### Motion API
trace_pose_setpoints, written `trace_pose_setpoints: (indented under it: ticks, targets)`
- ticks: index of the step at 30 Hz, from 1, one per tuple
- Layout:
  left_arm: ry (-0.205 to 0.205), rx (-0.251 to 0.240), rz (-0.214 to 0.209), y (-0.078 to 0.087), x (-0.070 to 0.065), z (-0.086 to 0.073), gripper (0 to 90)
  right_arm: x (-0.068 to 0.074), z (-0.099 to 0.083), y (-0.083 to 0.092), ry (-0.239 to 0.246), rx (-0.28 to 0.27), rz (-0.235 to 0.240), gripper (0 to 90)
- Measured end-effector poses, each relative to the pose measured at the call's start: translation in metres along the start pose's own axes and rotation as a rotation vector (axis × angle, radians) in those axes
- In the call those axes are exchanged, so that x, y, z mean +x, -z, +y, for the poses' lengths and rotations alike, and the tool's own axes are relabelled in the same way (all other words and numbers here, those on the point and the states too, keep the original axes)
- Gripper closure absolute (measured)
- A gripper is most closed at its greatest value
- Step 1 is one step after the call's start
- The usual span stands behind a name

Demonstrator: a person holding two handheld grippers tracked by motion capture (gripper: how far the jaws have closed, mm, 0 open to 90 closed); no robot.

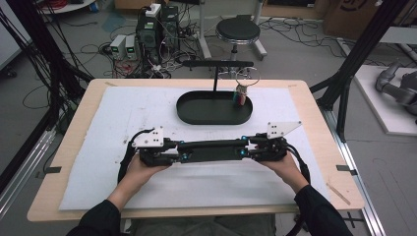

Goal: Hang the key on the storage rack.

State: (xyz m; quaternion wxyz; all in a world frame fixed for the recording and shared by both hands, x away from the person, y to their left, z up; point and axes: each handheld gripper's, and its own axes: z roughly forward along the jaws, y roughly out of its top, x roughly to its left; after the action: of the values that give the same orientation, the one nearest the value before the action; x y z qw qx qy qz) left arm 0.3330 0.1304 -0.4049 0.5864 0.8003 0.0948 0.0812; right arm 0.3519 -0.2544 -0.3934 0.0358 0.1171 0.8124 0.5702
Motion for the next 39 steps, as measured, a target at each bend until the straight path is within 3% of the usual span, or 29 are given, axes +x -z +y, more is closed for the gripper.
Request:
trace_pose_setpoints:
  ticks: [2,6,14,19,24,29,39]
  targets:
    - [-0.002,0.01,0.008,-0.001,0.0,0.001,73.7,-0.001,0.0,0.003,-0.006,-0.012,-0.039,50.8]
    - [0.008,0.014,0.027,0.0,0.002,0.004,73.6,-0.004,0.0,0.012,-0.025,-0.031,-0.127,41.3]
    - [0.026,-0.01,0.119,0.008,0.01,0.018,73.8,-0.006,-0.002,0.031,-0.04,-0.034,-0.435,38.5]
    - [0.04,-0.009,0.168,0.008,0.019,0.028,73.8,-0.012,-0.008,0.043,-0.088,-0.048,-0.542,39.1]
    - [0.048,-0.017,0.213,0.005,0.029,0.033,73.9,-0.017,-0.013,0.053,-0.12,-0.062,-0.599,39.1]
    - [0.053,-0.015,0.246,0.001,0.039,0.037,73.9,-0.02,-0.015,0.057,-0.15,-0.061,-0.614,39.1]
    - [0.053,-0.015,0.296,-0.006,0.057,0.048,73.9,-0.021,-0.016,0.057,-0.145,-0.055,-0.627,39.1]
